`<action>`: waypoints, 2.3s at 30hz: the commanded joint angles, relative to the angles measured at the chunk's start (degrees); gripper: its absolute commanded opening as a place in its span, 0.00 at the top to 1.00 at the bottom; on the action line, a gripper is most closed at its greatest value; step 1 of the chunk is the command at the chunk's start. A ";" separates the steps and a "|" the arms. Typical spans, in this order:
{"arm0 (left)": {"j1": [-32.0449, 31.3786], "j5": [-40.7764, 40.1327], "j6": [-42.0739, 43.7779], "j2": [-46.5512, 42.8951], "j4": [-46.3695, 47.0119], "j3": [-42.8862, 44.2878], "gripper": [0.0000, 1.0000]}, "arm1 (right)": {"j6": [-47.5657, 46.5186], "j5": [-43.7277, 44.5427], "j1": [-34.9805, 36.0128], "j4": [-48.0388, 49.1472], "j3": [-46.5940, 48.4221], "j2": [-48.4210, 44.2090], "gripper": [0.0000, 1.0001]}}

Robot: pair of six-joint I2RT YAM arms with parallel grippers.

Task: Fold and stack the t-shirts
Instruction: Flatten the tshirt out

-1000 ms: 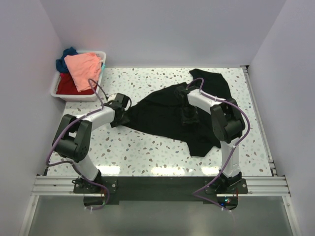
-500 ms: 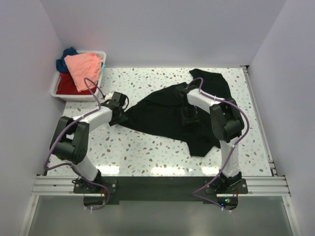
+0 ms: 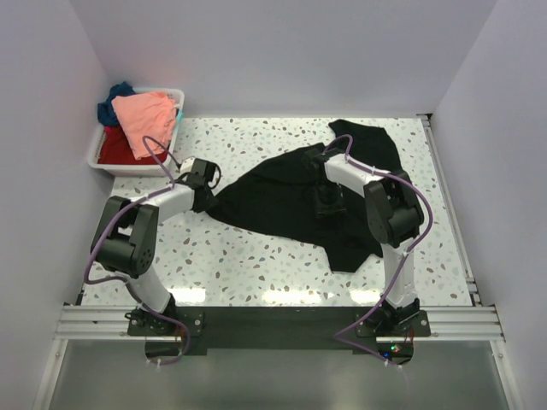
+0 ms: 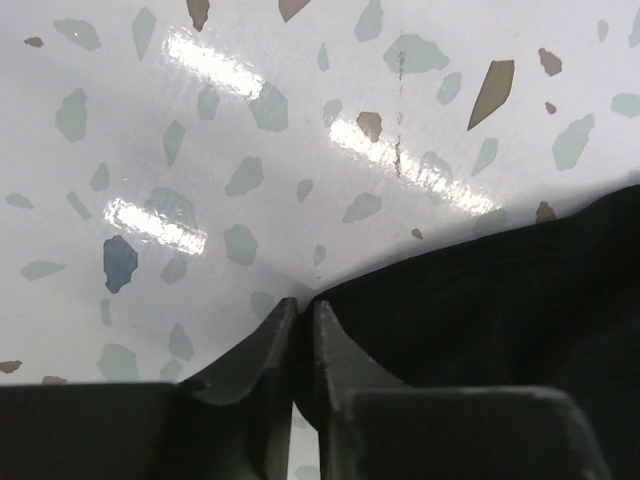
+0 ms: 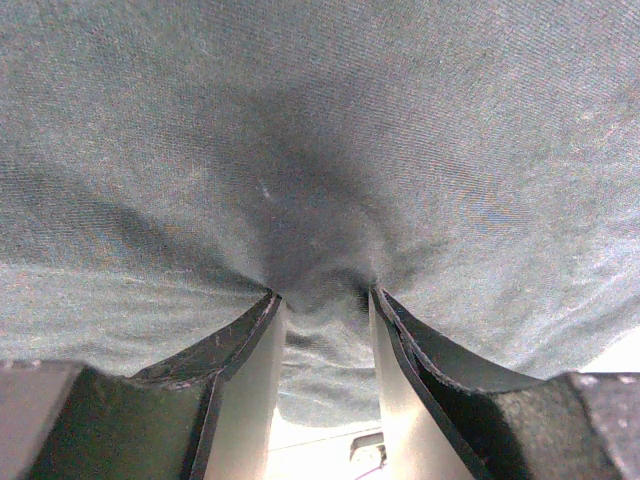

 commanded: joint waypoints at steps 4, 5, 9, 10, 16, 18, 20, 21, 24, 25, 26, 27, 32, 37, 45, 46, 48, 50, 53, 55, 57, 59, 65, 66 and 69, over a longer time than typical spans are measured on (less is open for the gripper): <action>0.23 2.83 0.11 1.61 -1.44 0.43 1.00 | 1.07 2.12 -0.42 8.39 -0.62 4.45 0.55; 0.23 2.57 0.20 1.00 -1.44 0.52 1.00 | 1.16 2.12 -0.51 8.48 -0.71 4.45 0.55; 0.23 1.34 1.17 -0.41 -2.84 2.18 1.00 | 1.42 2.73 -0.51 8.48 -0.88 3.93 0.55; 0.15 0.99 1.52 -0.85 -3.71 3.41 1.00 | 1.42 2.91 -0.42 8.48 -0.88 3.75 0.55; 0.50 -2.53 3.36 -5.77 -6.53 8.42 1.00 | 2.03 4.75 -0.51 8.48 -1.06 0.59 0.53; 1.11 -3.23 4.06 -7.26 -7.15 10.18 1.00 | 2.30 5.45 -0.60 8.65 -1.06 -0.47 0.52; 1.72 -3.58 4.42 -8.14 -7.50 11.24 1.00 | 2.82 6.33 -0.68 8.74 -1.50 -2.05 0.51; 2.60 -3.33 4.77 -8.23 -7.68 12.20 1.00 | 3.00 6.42 -0.60 8.91 -1.93 -2.84 0.51; 4.27 -3.32 5.64 -7.89 -7.68 13.61 1.00 | 3.79 6.69 -0.68 10.06 -4.04 -6.52 0.48; 4.54 -3.50 5.82 -7.10 -7.24 13.96 1.00 | 3.97 6.60 -0.60 10.75 -5.44 -8.62 0.48; 4.98 -3.93 6.09 -6.57 -7.24 14.31 1.00 | 4.32 6.08 -0.60 11.20 -6.15 -10.04 0.47; 5.68 -4.11 6.44 -5.96 -7.24 15.36 1.00 | 4.49 5.72 -0.60 11.46 -6.94 -11.09 0.46; 7.35 -4.03 7.23 0.10 -5.48 18.97 1.00 | 4.06 2.83 -0.25 13.48 -11.86 -17.59 0.45; 8.14 -3.06 8.29 8.70 -5.57 27.40 1.00 | 3.70 0.89 3.44 13.49 -15.47 -21.39 0.45; 9.28 -2.53 10.31 14.88 -6.53 34.79 1.00 | 12.40 4.66 5.73 11.29 -23.02 -24.72 0.42; 9.46 -2.71 10.40 15.14 -6.71 34.88 1.00 | 12.67 5.62 5.65 11.46 -23.29 -25.69 0.39; 10.51 -3.32 10.14 14.97 -6.71 34.27 1.00 | 13.02 7.30 5.56 11.73 -23.56 -25.61 0.31; 11.22 -3.41 9.87 14.70 -6.80 33.48 1.00 | 13.20 8.00 5.03 11.90 -23.12 -23.77 0.30; 12.62 -2.98 9.43 14.09 -6.45 32.34 1.00 | 13.20 7.66 4.06 13.04 -22.24 -20.52 0.42; 12.98 -2.71 9.17 13.91 -6.45 32.16 1.00 | 13.02 6.60 3.28 13.83 -21.54 -19.02 0.63; 13.33 -2.53 9.34 13.83 -6.27 32.25 1.00 | 12.41 6.86 3.10 13.84 -19.97 -17.35 0.96; 13.59 -2.44 9.34 13.74 -6.18 32.51 1.00 | 11.97 7.30 3.10 12.87 -18.91 -17.17 1.00; 14.12 -2.44 9.87 13.91 -6.27 33.39 1.00 | 10.57 12.39 3.10 9.10 -10.65 -19.36 1.00; 14.12 -2.36 9.87 14.26 -6.45 33.48 1.00 | 10.13 13.01 3.18 8.48 -7.07 -19.45 1.00; 14.21 -1.57 10.05 14.88 -6.54 34.09 1.00 | 8.19 14.86 3.10 6.81 -0.30 -19.02 1.00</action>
